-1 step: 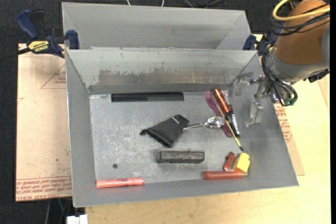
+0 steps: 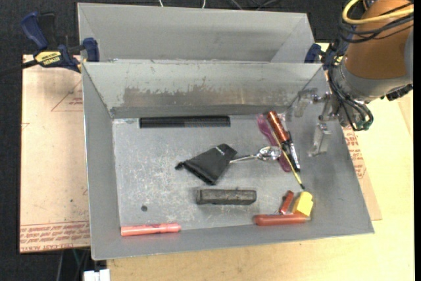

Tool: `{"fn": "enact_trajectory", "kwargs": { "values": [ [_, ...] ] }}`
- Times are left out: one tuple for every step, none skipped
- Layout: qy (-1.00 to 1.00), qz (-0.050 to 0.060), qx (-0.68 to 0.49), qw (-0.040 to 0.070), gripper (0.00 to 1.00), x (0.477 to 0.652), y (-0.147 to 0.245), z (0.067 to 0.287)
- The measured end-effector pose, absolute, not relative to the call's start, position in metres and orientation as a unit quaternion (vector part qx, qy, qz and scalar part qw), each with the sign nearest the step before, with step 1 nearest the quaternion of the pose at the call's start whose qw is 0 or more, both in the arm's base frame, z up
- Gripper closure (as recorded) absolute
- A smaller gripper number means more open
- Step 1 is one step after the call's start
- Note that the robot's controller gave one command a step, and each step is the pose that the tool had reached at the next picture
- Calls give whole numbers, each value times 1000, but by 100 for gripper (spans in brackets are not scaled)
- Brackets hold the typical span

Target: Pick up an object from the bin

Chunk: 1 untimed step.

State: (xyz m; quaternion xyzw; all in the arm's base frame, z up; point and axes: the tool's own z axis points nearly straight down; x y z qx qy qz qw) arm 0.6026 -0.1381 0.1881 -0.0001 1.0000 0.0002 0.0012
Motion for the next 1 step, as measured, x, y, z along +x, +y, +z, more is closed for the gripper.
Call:
{"fn": "enact_trajectory", "kwargs": {
  "values": [
    [1000,2,-4,0,0,631,-53,68]
  ]
}}
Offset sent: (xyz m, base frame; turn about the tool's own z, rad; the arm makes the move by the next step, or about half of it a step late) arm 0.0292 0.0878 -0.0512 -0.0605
